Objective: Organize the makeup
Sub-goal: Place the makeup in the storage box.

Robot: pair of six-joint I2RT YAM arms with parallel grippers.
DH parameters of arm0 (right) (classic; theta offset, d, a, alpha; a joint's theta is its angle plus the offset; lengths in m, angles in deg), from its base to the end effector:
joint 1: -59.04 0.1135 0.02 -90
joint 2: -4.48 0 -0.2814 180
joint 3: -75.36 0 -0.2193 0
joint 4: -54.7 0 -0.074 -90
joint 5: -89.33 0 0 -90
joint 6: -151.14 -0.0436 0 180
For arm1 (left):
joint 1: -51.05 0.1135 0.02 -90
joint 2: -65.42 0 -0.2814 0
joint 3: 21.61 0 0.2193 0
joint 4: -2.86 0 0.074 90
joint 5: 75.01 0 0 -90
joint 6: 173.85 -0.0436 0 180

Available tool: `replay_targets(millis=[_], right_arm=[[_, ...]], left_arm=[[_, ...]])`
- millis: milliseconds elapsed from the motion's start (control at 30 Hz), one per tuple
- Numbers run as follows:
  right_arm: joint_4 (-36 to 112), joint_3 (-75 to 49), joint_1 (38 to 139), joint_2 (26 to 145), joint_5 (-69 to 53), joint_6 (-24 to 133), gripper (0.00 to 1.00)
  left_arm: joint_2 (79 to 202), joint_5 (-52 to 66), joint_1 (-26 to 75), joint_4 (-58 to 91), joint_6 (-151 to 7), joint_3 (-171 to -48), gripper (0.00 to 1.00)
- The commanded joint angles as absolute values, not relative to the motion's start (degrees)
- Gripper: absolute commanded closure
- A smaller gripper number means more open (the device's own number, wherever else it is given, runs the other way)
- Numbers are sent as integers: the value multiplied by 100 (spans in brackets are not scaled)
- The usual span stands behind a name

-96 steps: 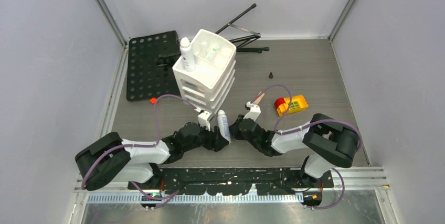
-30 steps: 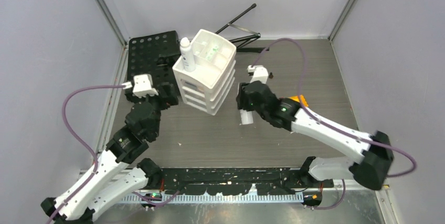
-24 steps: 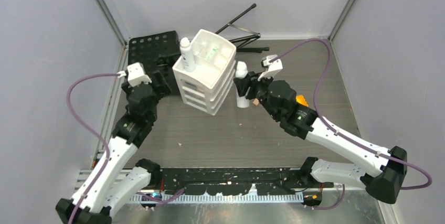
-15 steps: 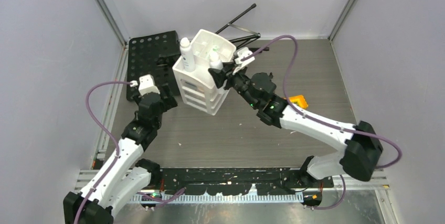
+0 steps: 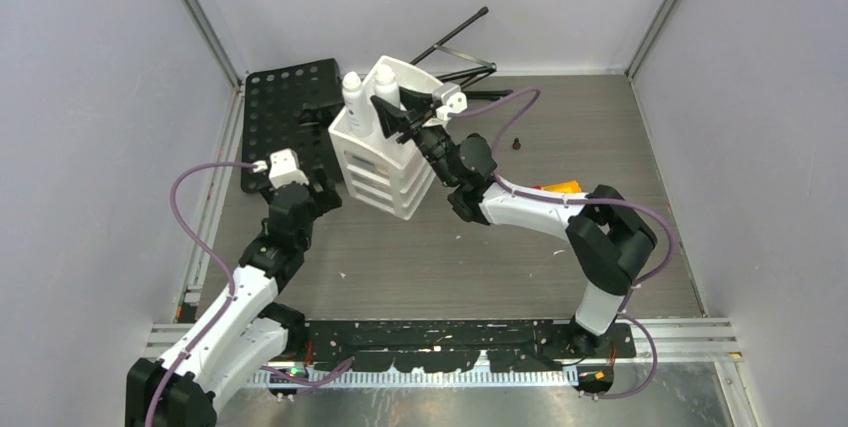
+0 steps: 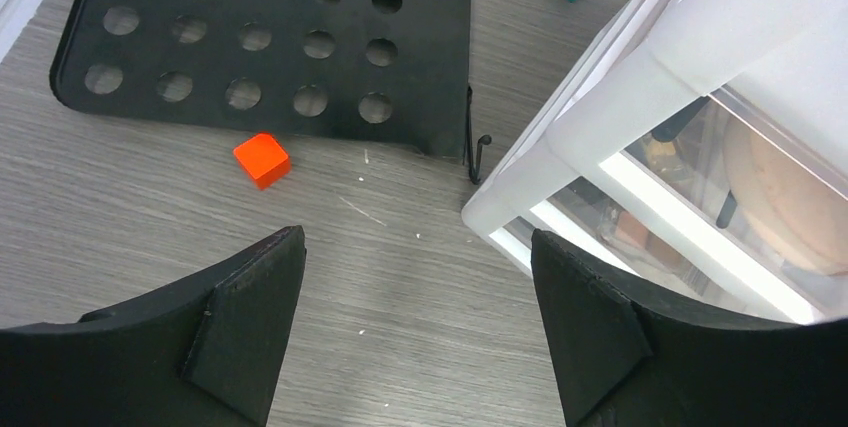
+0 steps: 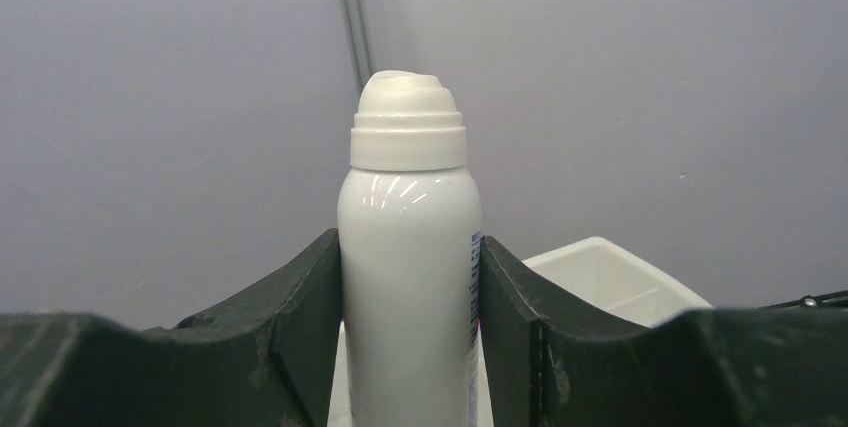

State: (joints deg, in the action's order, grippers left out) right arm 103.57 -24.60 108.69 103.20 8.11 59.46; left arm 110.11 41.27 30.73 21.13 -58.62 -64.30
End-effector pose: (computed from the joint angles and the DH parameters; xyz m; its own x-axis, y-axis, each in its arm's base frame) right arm 0.2457 0.2789 0.3803 0.3059 0.4048 -0.8617 -0.6770 0.7289 0.1021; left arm 0.1429 -0.0323 0.2646 -0.2606 -0.3111 -0.9140 -0.2092 0.9424 -0.2611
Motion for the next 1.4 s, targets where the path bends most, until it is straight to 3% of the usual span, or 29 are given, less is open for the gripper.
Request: replay_targets(millis=[0, 700, 967, 1300, 1367], right_arm=[[11971, -2045, 10737, 10499, 886, 5815, 100], [12135, -1785, 10720, 11438, 324, 6212, 99], [12135, -1957, 10720, 11471, 249, 6210, 69], [12135, -2200, 10718, 11479, 296, 6307, 54], [12135, -2221, 10721, 11460, 349, 6307, 47]], left_arm=[[11004, 4075, 3101, 1685, -5830, -6443, 15], [11181, 3978, 3101, 1628, -5845, -6494, 14], [11223, 3949, 3101, 1602, -5852, -6496, 14], [11230, 3930, 3101, 1602, -5848, -6498, 13], [11227, 3930, 3101, 1594, -5846, -6500, 13]])
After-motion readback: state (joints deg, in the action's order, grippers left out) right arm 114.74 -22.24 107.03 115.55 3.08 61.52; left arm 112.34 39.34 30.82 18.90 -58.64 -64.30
